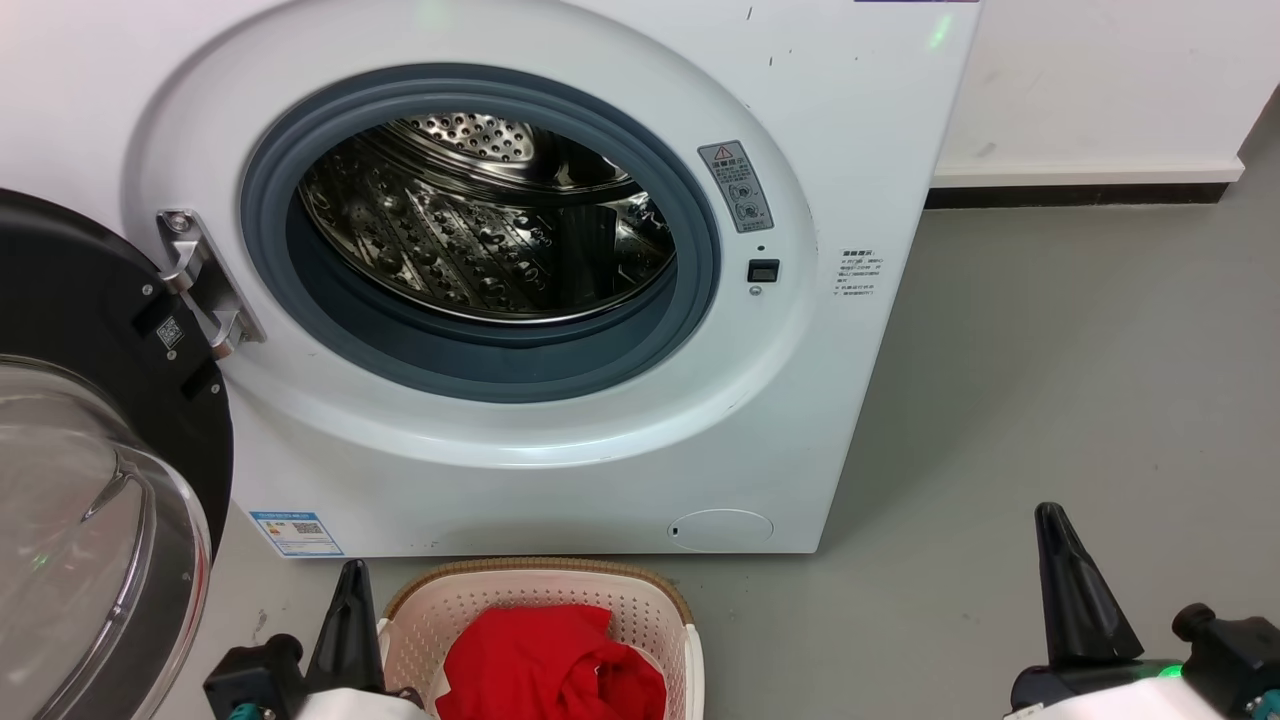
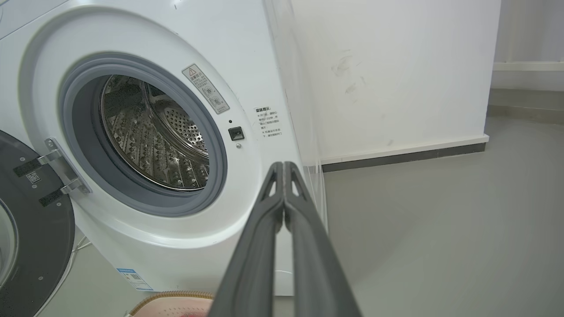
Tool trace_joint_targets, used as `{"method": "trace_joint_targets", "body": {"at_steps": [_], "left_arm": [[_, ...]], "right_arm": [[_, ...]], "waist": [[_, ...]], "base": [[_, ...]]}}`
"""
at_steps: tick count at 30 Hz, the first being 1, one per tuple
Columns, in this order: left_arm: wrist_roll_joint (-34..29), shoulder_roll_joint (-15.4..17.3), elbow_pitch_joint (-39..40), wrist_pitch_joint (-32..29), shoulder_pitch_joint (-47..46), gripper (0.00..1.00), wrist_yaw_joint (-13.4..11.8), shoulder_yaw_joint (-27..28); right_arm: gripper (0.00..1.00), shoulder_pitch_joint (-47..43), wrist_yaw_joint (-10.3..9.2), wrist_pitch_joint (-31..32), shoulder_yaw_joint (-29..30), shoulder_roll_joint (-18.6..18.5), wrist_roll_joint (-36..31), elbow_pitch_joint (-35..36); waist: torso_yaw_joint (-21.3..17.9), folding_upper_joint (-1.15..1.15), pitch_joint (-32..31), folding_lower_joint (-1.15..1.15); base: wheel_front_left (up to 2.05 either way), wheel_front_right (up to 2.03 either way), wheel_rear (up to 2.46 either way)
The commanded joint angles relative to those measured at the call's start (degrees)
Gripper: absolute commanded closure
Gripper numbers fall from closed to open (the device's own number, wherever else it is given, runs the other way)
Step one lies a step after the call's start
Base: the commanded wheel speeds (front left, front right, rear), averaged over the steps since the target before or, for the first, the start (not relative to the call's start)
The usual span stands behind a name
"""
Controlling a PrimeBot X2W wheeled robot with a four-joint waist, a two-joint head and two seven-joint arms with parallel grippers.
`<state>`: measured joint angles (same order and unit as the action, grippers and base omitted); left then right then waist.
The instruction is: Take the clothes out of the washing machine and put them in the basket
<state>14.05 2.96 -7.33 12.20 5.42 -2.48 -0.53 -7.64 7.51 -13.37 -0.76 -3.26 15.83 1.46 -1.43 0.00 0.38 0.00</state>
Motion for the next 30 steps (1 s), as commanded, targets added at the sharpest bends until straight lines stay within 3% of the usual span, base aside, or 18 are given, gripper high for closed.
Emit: {"method": "trace_joint_targets", "body": {"at_steps": [1,30], "left_arm": [[2.2,0.0,0.6,-0.4,-1.7,1.00,0.5,0.4],[30.1,0.0,-1.9,-7.1,-5.5,1.00,4.0,2.8]], "right_arm": [[1.00,1.7,0.01,0.4,0.0,-0.5,2.4,0.4],[1.00,6.4,0.00,5.9,0.7,-1.7,31.3,-5.3]], "waist": [[0.0,0.00,0.0,0.00],[0.4,0.00,-0.1,0.00]], "base": [[0.00,0.00,0.00],[0.00,0.00,0.00]]}}
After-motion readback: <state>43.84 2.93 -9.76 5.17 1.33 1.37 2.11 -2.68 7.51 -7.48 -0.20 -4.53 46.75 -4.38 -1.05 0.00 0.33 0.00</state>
